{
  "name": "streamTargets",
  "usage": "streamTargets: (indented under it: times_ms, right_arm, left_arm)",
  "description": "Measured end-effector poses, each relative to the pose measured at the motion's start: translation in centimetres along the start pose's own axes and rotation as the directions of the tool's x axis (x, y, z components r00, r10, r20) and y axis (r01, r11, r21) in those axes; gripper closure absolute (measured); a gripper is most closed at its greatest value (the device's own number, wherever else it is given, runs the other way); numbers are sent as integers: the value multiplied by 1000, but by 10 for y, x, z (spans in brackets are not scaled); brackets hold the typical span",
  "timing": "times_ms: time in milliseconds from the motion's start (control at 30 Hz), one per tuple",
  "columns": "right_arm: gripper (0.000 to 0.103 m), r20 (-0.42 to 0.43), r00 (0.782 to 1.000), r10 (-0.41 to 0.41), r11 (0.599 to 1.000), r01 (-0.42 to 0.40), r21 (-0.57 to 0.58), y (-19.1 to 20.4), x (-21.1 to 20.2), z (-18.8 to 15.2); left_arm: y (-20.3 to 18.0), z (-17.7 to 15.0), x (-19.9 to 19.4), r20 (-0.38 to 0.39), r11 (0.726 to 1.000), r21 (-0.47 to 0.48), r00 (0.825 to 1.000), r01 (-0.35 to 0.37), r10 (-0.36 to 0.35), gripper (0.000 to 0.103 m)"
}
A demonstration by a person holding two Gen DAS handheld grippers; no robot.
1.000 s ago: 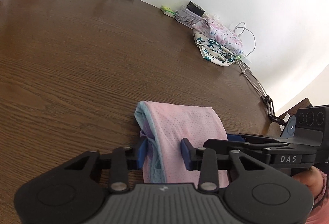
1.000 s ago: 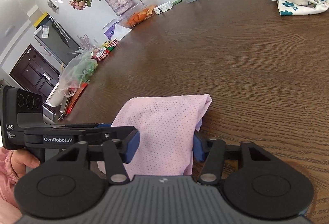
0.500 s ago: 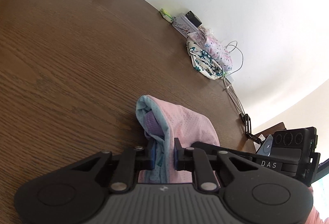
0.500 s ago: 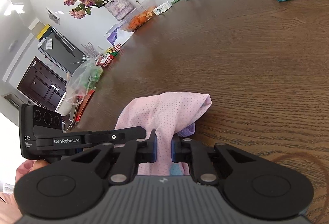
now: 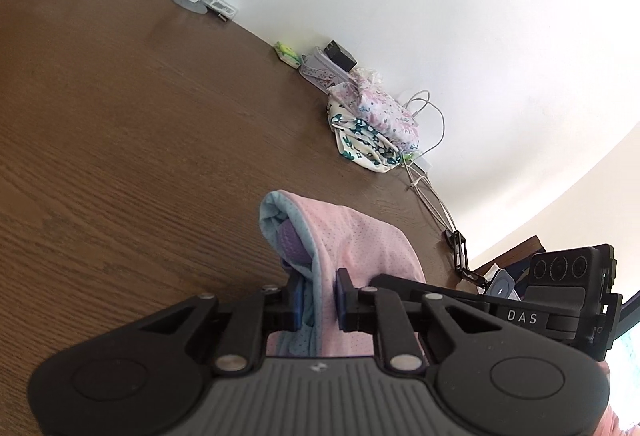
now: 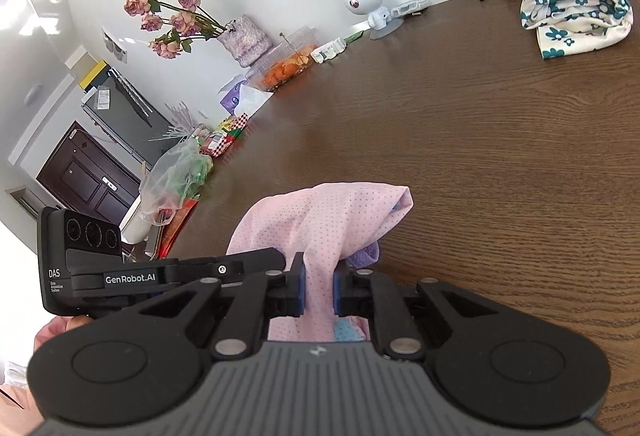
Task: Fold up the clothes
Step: 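Carry the bundle with both tools to the floral clothes stack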
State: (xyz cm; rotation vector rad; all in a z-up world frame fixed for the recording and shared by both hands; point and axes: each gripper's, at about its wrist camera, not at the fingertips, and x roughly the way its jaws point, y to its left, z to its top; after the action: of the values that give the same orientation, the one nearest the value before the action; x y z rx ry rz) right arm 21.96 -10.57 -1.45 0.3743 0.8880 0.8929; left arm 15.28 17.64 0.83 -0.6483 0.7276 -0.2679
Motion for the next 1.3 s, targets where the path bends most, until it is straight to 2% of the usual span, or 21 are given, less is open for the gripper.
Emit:
streamTargets:
  times_ms: [333,633,1000,1300]
  right_arm:
    - [92,77,996,-44,999,46,-21,-1,-35,29]
    - [92,170,982,-86,995,94,-44,-11,-69,69]
    - [92,223,960,-169,982,183,-44,-42,-89,130]
    - [92,252,941,-225,974,218,54,-102,-86,203]
  left_arm:
    - [-42,33,21,-2,994,102,1000,31,-31,89]
    - [-81,71,46,40,981,174,995,80,-88,89]
    - [-125,127,103,33,969,217,992,113,-123,89]
    - [-144,194,183,17,970,216,993,112,-119,89]
